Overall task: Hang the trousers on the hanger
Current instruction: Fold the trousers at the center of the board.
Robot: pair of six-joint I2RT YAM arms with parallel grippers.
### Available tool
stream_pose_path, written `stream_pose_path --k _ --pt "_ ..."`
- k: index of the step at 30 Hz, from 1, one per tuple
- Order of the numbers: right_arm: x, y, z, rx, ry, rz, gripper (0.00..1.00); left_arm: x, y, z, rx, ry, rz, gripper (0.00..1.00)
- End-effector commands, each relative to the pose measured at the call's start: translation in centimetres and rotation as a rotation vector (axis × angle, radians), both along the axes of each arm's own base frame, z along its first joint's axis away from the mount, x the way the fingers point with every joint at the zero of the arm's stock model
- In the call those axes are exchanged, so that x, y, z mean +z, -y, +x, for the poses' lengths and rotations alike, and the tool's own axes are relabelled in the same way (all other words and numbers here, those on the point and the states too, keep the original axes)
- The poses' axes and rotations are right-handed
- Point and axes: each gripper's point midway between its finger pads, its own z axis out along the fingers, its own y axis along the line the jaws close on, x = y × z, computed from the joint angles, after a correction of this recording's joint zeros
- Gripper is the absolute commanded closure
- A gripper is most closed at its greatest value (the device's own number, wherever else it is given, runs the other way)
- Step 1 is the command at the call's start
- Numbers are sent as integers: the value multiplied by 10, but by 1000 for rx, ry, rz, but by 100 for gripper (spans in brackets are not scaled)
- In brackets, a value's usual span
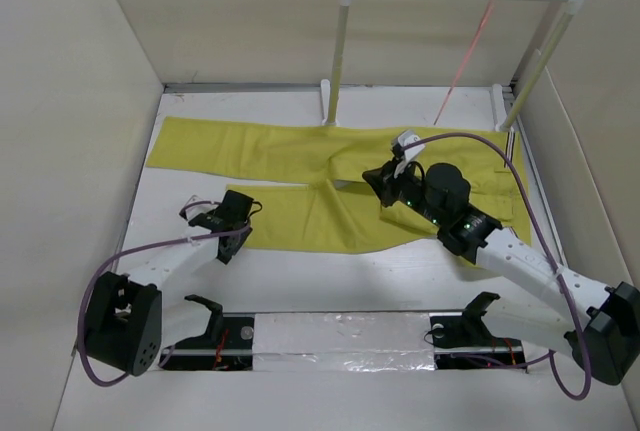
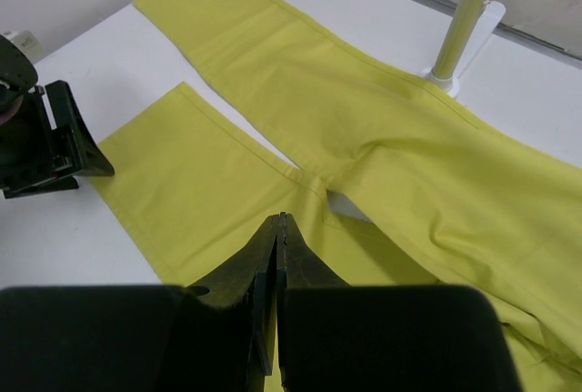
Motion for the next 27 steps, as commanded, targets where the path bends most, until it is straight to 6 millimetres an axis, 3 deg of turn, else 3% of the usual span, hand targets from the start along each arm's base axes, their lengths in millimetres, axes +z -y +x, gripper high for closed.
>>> stream_pose_path --k 1,4,9,16,21,27 --pt "9 6 -1 -10 22 32 95 -6 -12 -11 59 -54 35 50" --pt "11 6 -3 -7 27 40 95 -17 -12 -8 59 -68 23 52" --pt "15 5 -7 7 34 48 95 -17 -20 -2 30 -99 101 71" --pt "20 10 -8 -12 43 58 98 -23 -17 2 -17 -81 93 88" --pt "20 10 -8 -15 44 58 98 -11 -18 11 -34 -31 105 100" --pt "17 10 -5 -26 41 52 95 24 -24 27 -63 85 149 100"
